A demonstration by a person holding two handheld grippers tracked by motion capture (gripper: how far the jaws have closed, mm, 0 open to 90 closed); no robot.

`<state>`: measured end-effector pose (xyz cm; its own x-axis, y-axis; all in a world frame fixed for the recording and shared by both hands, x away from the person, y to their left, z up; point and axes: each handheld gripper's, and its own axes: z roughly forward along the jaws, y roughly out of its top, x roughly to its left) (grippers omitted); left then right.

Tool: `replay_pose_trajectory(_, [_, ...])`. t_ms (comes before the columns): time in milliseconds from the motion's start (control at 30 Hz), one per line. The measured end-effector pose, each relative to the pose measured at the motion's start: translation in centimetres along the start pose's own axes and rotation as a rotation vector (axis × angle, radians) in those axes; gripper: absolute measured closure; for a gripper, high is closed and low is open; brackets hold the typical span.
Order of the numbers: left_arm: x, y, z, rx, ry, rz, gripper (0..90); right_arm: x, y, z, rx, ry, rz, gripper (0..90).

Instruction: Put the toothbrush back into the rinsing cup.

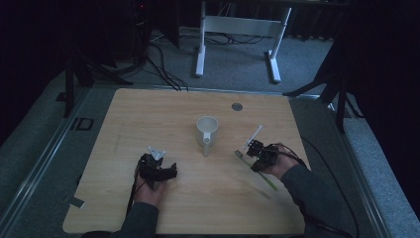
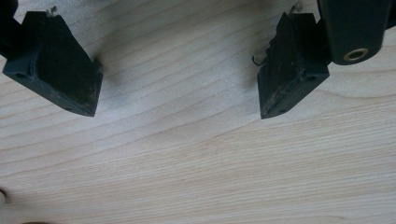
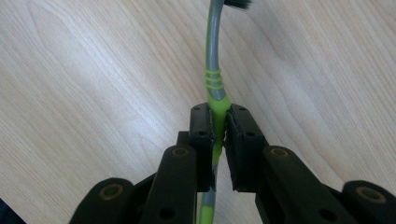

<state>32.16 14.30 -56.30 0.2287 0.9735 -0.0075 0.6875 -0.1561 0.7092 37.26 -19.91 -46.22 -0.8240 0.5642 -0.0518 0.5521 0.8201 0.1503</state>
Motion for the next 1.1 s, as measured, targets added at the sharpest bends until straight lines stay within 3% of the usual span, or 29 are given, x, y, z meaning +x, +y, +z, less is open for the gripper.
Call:
replay_pose_trajectory(400, [0.0, 0.0, 0.0, 0.000, 0.000, -0.001, 14.6, -0.3, 0.7, -0.6, -0.087, 0.041, 0.025, 81.1])
replay_pose_trajectory(633, [0.0, 0.0, 0.0, 0.000, 0.000, 0.000, 14.6, -0.5, 0.9, -0.9, -0.136, 0.038, 0.053, 81.1])
replay_pose_trajectory(1100, [0.0, 0.0, 0.0, 0.001, 0.000, 0.001, 14.6, -0.7, 1.3, -0.8, -0.171, 0.035, 0.067, 81.1])
